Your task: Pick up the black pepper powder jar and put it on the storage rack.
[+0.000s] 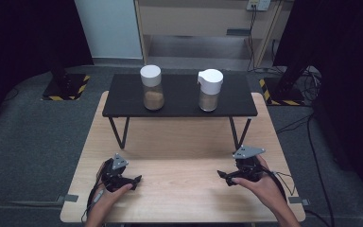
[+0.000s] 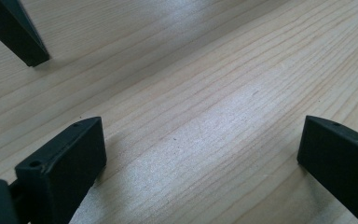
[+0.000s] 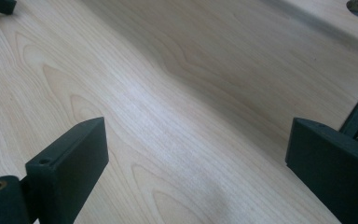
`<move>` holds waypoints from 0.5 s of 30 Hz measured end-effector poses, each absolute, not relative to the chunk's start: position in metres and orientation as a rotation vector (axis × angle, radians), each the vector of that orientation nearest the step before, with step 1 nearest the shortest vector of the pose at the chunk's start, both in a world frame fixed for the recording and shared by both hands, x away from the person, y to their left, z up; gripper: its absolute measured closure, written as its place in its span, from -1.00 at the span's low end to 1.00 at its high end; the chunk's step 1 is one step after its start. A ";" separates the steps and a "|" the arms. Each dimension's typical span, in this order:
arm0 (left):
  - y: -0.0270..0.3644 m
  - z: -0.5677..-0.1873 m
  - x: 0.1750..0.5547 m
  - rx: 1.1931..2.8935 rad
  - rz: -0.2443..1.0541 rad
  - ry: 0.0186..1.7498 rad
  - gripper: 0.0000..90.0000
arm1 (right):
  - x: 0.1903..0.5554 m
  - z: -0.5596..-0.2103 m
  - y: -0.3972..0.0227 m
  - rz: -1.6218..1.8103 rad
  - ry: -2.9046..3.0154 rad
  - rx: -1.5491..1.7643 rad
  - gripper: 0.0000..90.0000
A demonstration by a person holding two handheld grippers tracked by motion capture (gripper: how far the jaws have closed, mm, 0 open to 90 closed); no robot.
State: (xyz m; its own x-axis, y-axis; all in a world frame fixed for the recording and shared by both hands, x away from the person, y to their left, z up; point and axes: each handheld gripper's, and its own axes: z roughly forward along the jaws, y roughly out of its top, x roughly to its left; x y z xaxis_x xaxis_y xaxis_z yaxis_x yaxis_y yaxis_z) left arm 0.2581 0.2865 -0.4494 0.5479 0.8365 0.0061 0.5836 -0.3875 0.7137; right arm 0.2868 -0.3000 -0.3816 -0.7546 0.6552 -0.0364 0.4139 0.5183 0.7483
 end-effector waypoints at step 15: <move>0.286 -0.449 0.258 2.113 0.486 1.140 -1.00 | 0.283 -0.402 -0.300 1.080 2.466 0.920 -0.86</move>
